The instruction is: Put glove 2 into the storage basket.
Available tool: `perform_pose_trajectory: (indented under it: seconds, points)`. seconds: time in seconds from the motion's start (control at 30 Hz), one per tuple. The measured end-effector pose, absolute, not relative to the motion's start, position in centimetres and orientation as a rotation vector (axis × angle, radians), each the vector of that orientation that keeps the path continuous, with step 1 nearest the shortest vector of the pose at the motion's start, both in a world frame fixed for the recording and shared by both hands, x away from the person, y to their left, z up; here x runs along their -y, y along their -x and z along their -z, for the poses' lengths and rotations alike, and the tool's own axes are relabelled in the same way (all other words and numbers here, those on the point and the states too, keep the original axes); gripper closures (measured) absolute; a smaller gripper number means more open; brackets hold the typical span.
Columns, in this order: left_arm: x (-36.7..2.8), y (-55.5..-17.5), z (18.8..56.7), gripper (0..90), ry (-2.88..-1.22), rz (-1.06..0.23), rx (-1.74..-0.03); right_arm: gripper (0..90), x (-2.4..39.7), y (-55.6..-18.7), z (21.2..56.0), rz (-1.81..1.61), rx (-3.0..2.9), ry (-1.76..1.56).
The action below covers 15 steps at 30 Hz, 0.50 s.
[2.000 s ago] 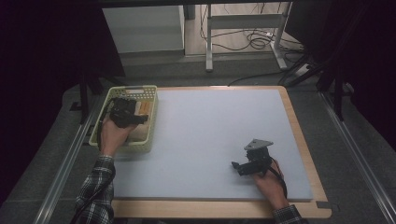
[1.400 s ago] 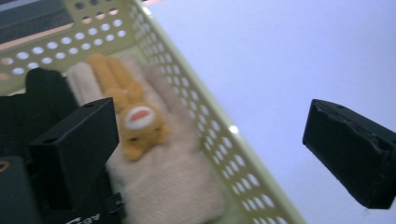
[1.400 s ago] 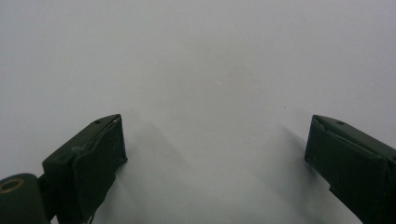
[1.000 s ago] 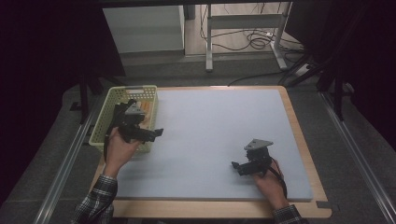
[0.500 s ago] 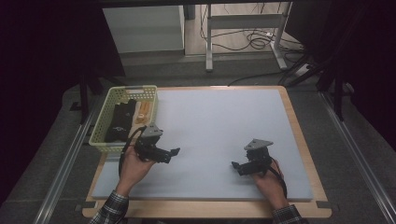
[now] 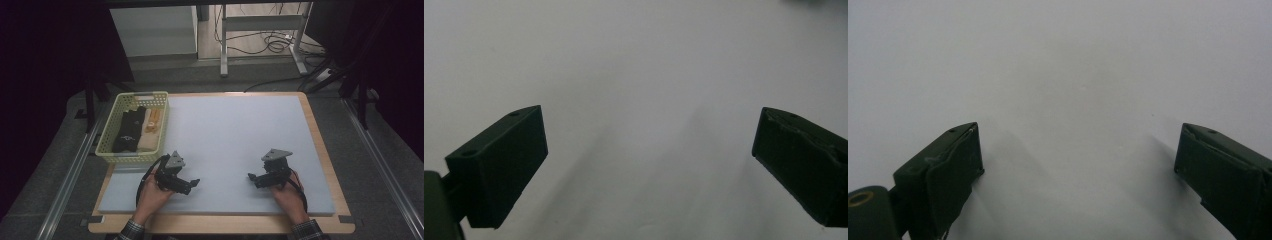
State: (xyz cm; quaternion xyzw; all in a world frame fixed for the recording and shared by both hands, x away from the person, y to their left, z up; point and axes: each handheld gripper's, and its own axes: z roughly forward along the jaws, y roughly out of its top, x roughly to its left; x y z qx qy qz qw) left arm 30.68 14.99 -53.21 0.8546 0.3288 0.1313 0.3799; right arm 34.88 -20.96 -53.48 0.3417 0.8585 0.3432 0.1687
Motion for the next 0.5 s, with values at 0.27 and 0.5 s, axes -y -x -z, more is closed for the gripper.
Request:
perform_pose_trajectory:
  seconds: [0.27, 0.5]
  points:
    - [-14.8, -31.0, 54.9, 0.8, -2.234, -0.305, -0.869, 4.8, 21.0, -34.9, 53.5, -0.975, -2.441, -0.971]
    - [-14.7, -30.9, 54.9, 0.4, -2.242, -0.304, -0.87, 5.0, 21.0, -34.8, 53.5, -0.975, -2.44, -0.965]
